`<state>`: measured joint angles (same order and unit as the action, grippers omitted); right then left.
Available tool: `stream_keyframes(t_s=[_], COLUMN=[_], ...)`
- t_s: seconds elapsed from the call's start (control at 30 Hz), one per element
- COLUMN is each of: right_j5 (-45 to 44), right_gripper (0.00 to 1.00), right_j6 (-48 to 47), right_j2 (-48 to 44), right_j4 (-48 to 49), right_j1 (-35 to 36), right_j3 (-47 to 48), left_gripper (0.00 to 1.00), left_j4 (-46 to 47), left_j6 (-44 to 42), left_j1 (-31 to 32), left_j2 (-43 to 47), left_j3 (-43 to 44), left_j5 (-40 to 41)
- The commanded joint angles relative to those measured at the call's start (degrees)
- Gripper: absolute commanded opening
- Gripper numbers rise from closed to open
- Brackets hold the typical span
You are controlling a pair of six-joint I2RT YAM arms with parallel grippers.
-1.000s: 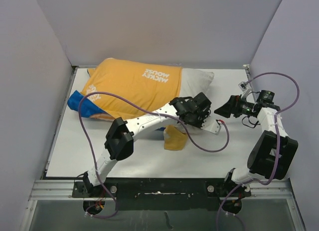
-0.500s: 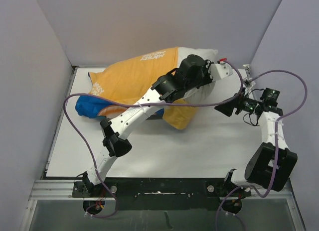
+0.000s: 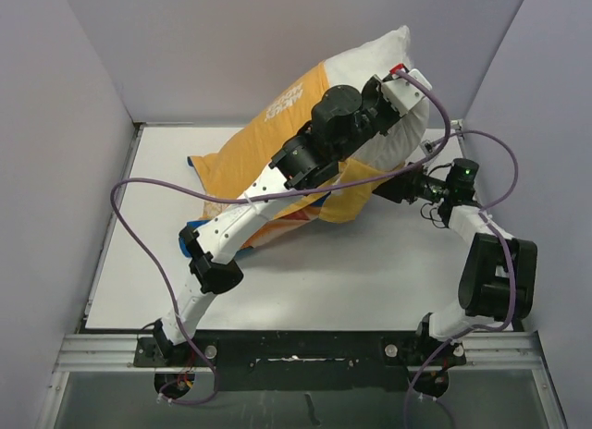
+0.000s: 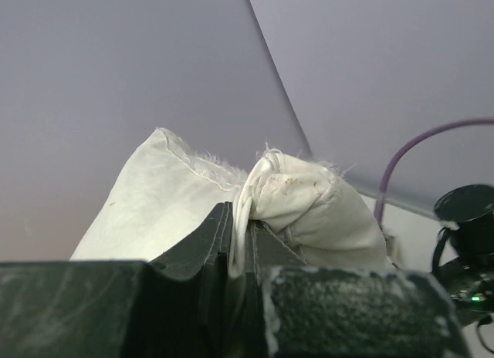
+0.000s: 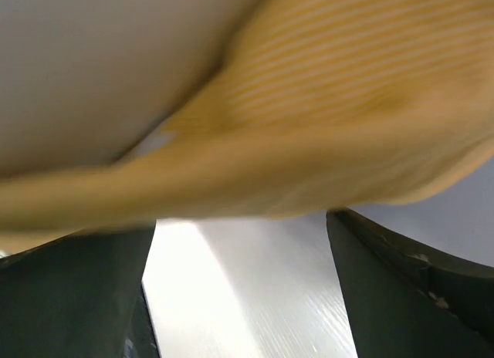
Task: Put the pillow into the pillowcase
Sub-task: Stuff the pillow into the pillowcase.
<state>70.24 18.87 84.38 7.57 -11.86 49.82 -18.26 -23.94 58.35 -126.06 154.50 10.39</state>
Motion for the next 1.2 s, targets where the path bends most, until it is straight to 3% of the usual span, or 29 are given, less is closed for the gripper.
stream_keyframes(t_s=[0.0,0.07,0.1,0.13,0.17,0.23,0.27,0.33,0.43,0.53,0.63,0.7,0.77,0.83,0.9,1.03,1.1,1.17], right_j5=[-6.0,-7.18,-7.1,-6.45,-5.71,-5.22,-4.86,-3.91,-3.48,-4.38,-6.4,-9.29,-11.5,-10.37,-8.54,-2.66,-0.51,-3.03], right_gripper=[0.98,1.0,0.94,0.8,0.57,0.23,0.1,0.0,0.0,0.0,0.0,0.0,0.0,0.0,0.0,0.0,0.0,0.0], right_j6=[31.64,39.58,43.76,48.84,53.72,62.99,65.84,68.34,61.13,49.61,49.75,49.19,38.89,32.93,29.88,15.14,3.51,-11.47], right_j2=[5.07,7.6,9.29,10.33,11.0,10.76,10.32,8.95,5.37,5.09,11.03,15.67,16.48,16.75,16.08,15.27,15.1,14.97], right_j4=[31.98,37.9,41.42,46.65,52.18,61.0,64.61,69.08,60.89,42.53,37.71,31.51,20.53,15.97,13.35,-2.63,-15.78,-32.16], right_j1=[4.87,7.01,7.52,7.59,7.06,4.47,2.98,-0.16,-3.36,-2.94,-2.36,-2.67,-2.1,-0.48,2.03,8.65,11.99,15.34], right_j3=[3.24,6.19,7.76,9.26,10.73,13.06,14.63,19.39,28.42,43.39,63.2,77.37,86.15,90.44,88.77,80.38,75.44,71.59], left_gripper=[0.0,0.0,0.0,0.0,0.0,0.0,0.0,0.0,0.0,0.0,0.0,0.0,0.0,0.0,0.0,0.0,0.0,0.0], left_j4=[16.72,16.9,16.82,16.2,15.19,14.32,14.68,16.47,16.37,15.45,14.52,15.42,16.96,17.45,21.13,36.62,45.56,51.13], left_j6=[4.92,5.25,5.3,5.31,5.2,4.37,3.99,3.25,3.91,6.04,9.9,12.22,14.06,14.9,16.86,21.34,23.93,25.09], left_j1=[0.77,1.14,1.22,1.26,1.29,1.44,1.34,1.17,0.7,0.32,-0.36,-0.97,-2.04,-3.01,-4.08,-5.72,-5.9,-5.85], left_j2=[12.21,13.95,14.61,15.14,15.64,17.01,17.85,19.8,20.67,20.57,21.05,22.46,24.7,27.91,33.86,45.47,48.56,49.15], left_j3=[2.37,-0.06,-0.77,-1.12,-1.13,-1.84,-2.91,-5.96,-5.84,-3.01,-1.35,-2.69,-5.97,-11.49,-25.17,-65.87,-81.54,-91.96], left_j5=[-2.0,-2.31,-2.37,-2.39,-2.35,-2.01,-1.92,-1.89,-3.65,-7.12,-11.9,-15.17,-17.74,-19.55,-20.32,-23.32,-23.76,-24.32])
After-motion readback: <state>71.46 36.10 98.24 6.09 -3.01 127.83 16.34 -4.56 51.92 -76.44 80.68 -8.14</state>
